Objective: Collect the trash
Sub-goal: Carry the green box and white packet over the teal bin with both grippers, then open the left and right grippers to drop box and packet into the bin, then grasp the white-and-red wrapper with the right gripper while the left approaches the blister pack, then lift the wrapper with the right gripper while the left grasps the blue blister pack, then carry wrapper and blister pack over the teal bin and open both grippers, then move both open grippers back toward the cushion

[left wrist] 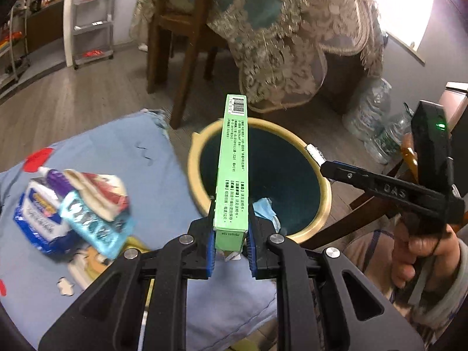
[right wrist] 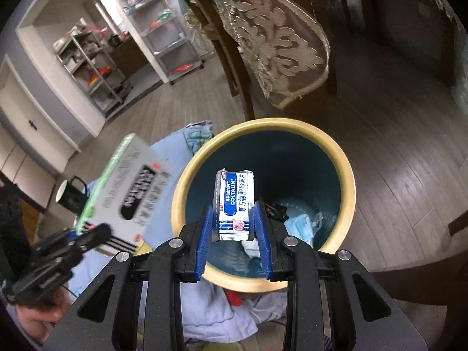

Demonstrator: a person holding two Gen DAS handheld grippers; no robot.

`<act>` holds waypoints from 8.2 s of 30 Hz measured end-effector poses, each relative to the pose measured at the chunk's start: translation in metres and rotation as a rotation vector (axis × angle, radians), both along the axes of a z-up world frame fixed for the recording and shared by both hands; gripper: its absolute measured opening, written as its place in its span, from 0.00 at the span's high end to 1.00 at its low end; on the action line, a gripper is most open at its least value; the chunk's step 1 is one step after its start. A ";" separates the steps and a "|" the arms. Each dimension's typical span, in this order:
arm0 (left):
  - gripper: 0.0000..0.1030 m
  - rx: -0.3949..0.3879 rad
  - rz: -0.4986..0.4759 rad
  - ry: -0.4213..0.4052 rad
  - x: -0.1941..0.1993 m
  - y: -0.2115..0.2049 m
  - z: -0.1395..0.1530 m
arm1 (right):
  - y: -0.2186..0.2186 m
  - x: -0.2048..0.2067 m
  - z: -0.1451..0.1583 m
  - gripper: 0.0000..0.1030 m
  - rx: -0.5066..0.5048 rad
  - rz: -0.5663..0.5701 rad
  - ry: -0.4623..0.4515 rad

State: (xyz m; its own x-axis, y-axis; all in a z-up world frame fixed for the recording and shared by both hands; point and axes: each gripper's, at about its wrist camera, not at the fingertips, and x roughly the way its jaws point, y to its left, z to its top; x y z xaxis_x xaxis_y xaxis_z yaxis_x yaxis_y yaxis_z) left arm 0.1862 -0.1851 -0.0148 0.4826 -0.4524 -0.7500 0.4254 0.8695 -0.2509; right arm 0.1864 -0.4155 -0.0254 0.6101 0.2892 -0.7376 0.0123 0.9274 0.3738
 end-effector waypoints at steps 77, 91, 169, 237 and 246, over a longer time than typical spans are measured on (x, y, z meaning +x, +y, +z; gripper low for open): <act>0.20 -0.032 0.532 0.042 -0.010 0.231 -0.050 | 0.205 0.045 -0.022 0.34 -0.228 0.394 0.032; 0.20 -0.067 0.552 0.079 -0.006 0.242 -0.063 | 0.286 0.089 -0.054 0.50 -0.498 0.555 0.063; 0.35 0.122 0.363 0.145 0.024 0.083 -0.075 | 0.012 -0.032 0.016 0.86 0.078 0.118 -0.054; 0.07 0.041 0.167 0.105 0.016 0.021 -0.029 | -0.025 0.009 -0.023 0.18 -0.047 -0.084 0.161; 0.07 0.032 0.270 0.107 0.010 0.084 -0.030 | -0.019 0.007 -0.020 0.14 -0.076 -0.070 0.152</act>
